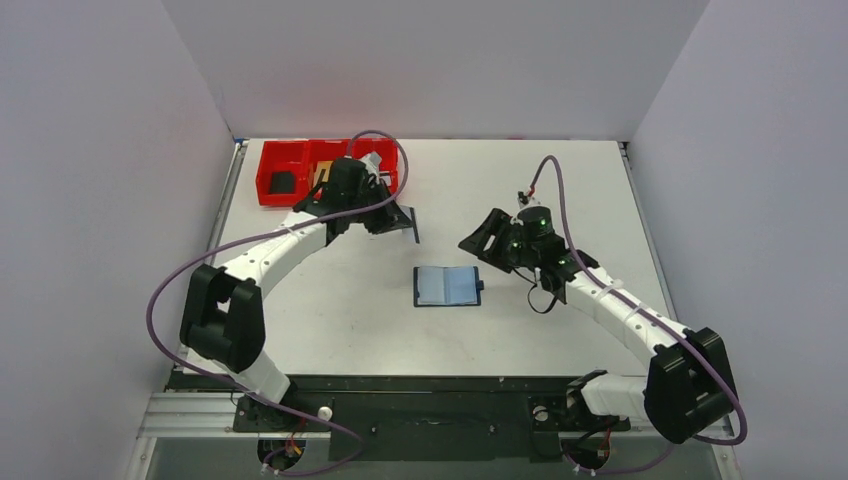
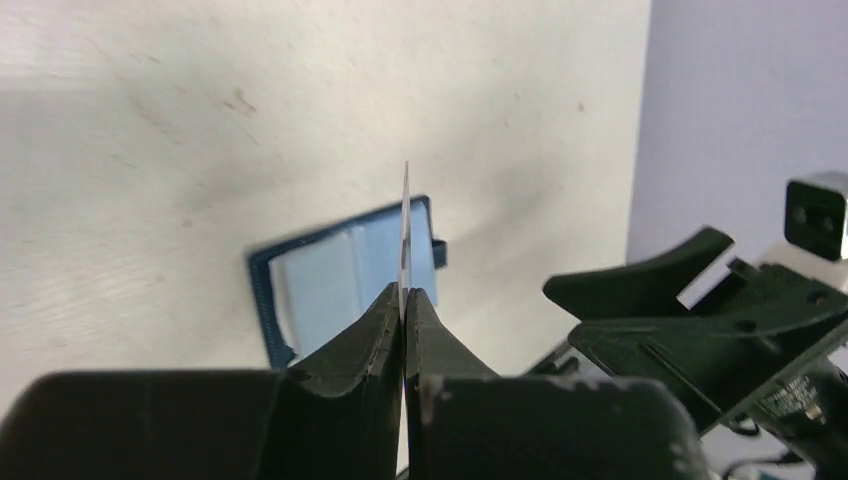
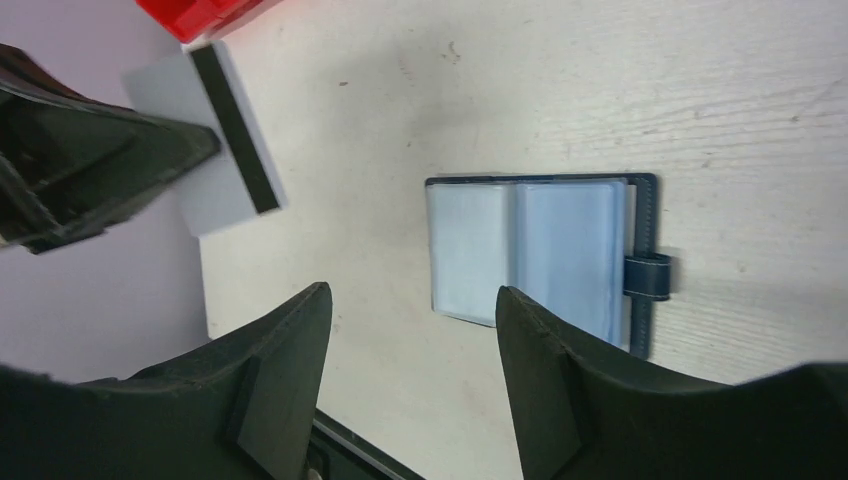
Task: Take the credit cards out of the card holder
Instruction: Place the credit card in the storage box, then close the card holder at the center of the board.
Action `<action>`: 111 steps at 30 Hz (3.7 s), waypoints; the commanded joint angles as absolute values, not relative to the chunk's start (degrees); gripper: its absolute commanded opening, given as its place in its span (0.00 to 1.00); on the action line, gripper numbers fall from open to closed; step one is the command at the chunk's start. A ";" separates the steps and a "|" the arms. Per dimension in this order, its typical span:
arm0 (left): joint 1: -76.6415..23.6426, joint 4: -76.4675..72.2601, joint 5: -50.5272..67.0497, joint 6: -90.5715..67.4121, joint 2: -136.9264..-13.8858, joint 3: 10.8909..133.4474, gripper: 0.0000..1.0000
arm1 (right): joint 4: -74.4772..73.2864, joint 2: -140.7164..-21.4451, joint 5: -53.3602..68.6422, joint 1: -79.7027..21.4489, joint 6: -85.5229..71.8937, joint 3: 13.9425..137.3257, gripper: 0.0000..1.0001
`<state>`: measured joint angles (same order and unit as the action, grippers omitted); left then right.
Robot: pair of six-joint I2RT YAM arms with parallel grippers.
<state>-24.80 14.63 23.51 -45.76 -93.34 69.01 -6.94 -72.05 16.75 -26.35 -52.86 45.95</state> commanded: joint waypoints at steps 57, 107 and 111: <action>-20.52 44.66 -25.33 -12.70 -139.86 142.25 0.43 | -23.12 -62.44 7.72 -25.37 -44.32 47.37 0.59; -30.15 7.54 23.98 -38.47 -103.51 56.91 0.52 | -9.22 -90.73 3.86 -29.88 -41.94 42.71 0.30; -30.55 6.65 23.95 -38.81 -104.49 57.04 0.52 | -9.24 -91.10 4.10 -29.89 -41.82 42.65 0.24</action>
